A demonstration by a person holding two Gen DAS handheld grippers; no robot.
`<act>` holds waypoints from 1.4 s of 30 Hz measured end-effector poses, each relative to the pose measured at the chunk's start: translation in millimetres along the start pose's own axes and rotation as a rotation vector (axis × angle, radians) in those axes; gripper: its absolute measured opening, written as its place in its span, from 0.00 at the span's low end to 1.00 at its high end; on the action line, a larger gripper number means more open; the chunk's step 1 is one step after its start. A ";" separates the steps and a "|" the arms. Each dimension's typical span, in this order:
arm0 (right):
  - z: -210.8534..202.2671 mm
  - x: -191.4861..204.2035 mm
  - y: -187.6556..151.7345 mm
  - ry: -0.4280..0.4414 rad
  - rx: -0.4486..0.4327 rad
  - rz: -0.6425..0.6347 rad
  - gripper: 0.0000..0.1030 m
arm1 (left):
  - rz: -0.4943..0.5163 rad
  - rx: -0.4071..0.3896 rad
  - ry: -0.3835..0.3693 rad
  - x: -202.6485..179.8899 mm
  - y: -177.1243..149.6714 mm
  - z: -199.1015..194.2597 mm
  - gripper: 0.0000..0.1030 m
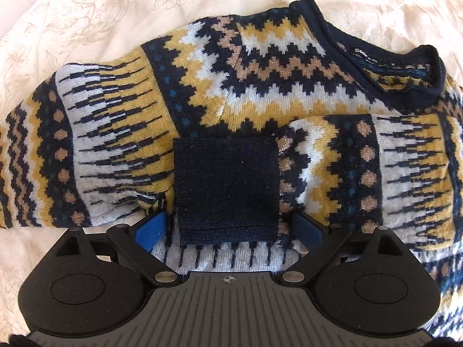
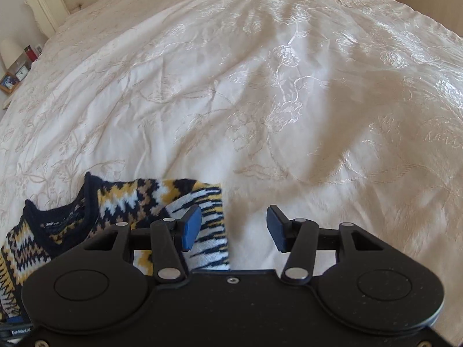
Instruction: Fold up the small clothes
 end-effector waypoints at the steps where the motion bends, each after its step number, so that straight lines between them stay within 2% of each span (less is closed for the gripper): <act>1: 6.3 -3.5 3.2 0.002 0.010 0.011 0.56 | -0.002 0.003 0.002 0.9 -0.3 0.4 0.94; 5: 26.9 -2.2 3.8 0.014 0.047 0.008 0.55 | -0.008 0.009 0.013 0.5 2.7 3.0 0.96; 11: 34.0 24.5 -8.9 0.070 0.059 -0.058 0.54 | -0.011 0.014 0.019 -1.7 5.2 6.5 1.00; 13: 33.0 31.3 -11.7 0.112 0.065 -0.068 0.44 | -0.017 0.013 0.006 -1.3 4.2 6.2 1.00; 14: 32.0 33.5 -13.0 0.128 0.070 -0.074 0.30 | -0.016 0.013 0.002 -0.3 5.2 7.9 1.00; 17: 22.4 37.2 -13.2 0.130 0.054 -0.115 0.13 | -0.016 0.006 -0.004 0.0 4.7 6.0 1.00; 21: 4.0 25.0 -11.8 0.049 -0.001 -0.131 0.12 | -0.008 -0.017 -0.024 3.9 -0.6 -0.3 1.00; 24: 11.3 12.6 -14.6 0.020 0.034 -0.103 0.10 | 0.007 -0.047 -0.047 8.2 -6.6 -7.3 0.96; 26: 17.0 9.6 -16.8 -0.034 0.050 -0.122 0.05 | 0.031 -0.069 -0.057 11.5 -13.3 -14.2 0.91; 29: 15.2 7.5 -19.7 -0.038 0.046 -0.108 0.15 | 0.048 -0.092 -0.037 17.4 -18.1 -21.1 0.89; 36: -6.5 13.4 -27.0 -0.033 -0.019 -0.127 0.17 | 0.054 -0.154 -0.015 27.1 -8.1 -29.9 0.84; 37: -9.4 15.5 -28.6 -0.028 -0.026 -0.135 0.21 | 0.048 -0.161 -0.023 27.7 -3.5 -30.1 0.83; 39: -14.8 19.0 -32.4 -0.016 -0.035 -0.143 0.42 | 0.042 -0.161 -0.038 29.6 4.7 -28.5 0.83; 42: -20.3 26.3 -39.8 0.008 -0.039 -0.157 0.45 | 0.041 -0.129 -0.045 32.5 16.5 -20.4 0.83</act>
Point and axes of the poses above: each gripper's, at about its wrist camera, not at the fingertips, and z roughly the way its jaws point, x to its left, y to its top, the point moved 8 cm from there along z, roughly the way its jaws point, and after that the axes turned 12 degrees about x, right-handed, at the moved point
